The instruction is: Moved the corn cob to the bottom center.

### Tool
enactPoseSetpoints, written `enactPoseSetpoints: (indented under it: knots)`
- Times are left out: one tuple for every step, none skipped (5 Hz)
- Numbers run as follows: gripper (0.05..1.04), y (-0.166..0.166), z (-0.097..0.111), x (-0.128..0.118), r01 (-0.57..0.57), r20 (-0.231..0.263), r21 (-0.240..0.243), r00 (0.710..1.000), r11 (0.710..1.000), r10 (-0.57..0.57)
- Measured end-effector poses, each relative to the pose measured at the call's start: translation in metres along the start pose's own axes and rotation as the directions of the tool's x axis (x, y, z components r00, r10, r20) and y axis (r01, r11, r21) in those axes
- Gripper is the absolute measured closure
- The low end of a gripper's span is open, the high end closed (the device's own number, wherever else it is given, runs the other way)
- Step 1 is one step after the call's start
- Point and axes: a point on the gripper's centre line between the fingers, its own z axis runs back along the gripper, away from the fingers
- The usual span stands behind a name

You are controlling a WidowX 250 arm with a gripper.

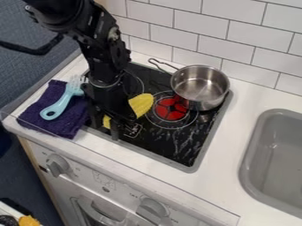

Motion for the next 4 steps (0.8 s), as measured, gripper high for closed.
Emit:
enactPoseSetpoints:
  knots:
    - [0.332, -0.002, -0.002, -0.007, -0.013, -0.030, -0.007, 0.999, 1.000, 0.013]
    - [0.088, -0.003, 0.004, -0.008, -0.001, -0.022, -0.009, 1.000, 1.000, 0.001]
    - [0.080, -0.004, 0.019, -0.008, 0.009, -0.005, -0.030, 1.000, 1.000, -0.009]
    - [0.083, 0.001, 0.044, -0.005, 0.026, 0.024, -0.062, 0.999, 0.998, -0.025]
